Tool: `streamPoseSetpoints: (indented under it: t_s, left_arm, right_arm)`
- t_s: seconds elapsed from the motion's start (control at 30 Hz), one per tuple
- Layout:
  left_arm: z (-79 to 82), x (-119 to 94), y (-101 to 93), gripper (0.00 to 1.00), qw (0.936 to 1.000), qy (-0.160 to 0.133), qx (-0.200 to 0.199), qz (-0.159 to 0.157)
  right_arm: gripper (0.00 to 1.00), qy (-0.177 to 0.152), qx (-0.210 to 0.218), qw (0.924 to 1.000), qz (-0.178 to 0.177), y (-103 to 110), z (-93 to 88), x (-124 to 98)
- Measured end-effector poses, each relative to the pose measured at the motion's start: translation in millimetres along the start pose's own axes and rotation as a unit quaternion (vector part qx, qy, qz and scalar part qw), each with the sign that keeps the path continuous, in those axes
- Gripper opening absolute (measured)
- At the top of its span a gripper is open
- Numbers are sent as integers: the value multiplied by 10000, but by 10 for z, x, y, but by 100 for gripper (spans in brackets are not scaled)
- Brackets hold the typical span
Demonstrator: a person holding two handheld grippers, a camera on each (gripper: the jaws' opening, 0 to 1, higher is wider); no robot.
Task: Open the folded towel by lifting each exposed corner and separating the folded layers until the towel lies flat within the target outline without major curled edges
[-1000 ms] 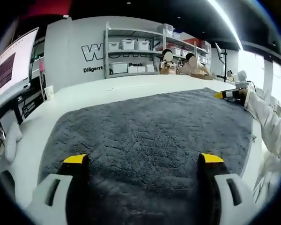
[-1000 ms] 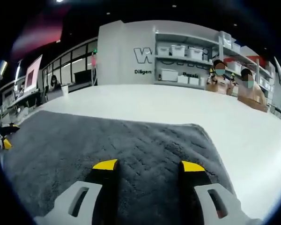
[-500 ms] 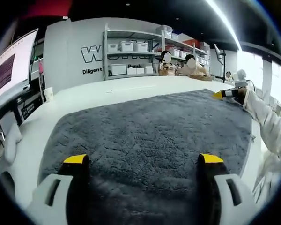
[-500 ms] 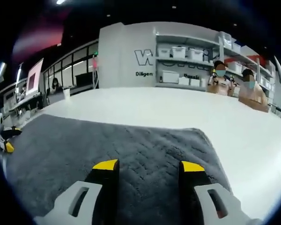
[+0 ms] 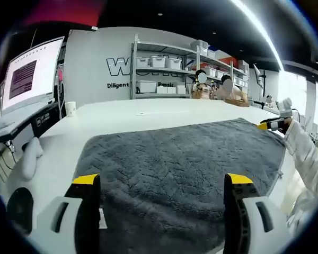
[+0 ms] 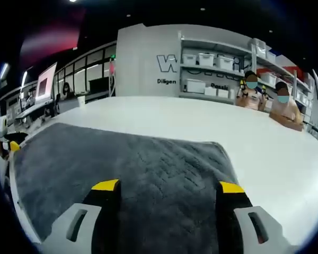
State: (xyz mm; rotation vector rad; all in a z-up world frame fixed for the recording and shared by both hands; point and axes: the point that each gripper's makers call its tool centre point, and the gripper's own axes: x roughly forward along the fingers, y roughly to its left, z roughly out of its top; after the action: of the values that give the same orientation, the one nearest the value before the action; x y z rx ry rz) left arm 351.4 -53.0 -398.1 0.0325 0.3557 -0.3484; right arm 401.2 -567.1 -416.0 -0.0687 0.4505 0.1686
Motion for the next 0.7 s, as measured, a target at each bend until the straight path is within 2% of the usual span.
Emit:
streamPoseSetpoints:
  t_s: [0.3,0.47,0.7]
  left_arm:
    - [-102,-332,315,97,9986,-31,-281,451]
    - [-155,-431,320,97,9981,-51,-362,486]
    - [-230,-506,259,97,9983,0,-389,441]
  right_arm:
    - [91,187,-135,9994,268,135,-120,-342]
    - [99,263,-274,9988,294,198,-197,-536]
    - [99,98,-221,9990,373,243,-234,-806]
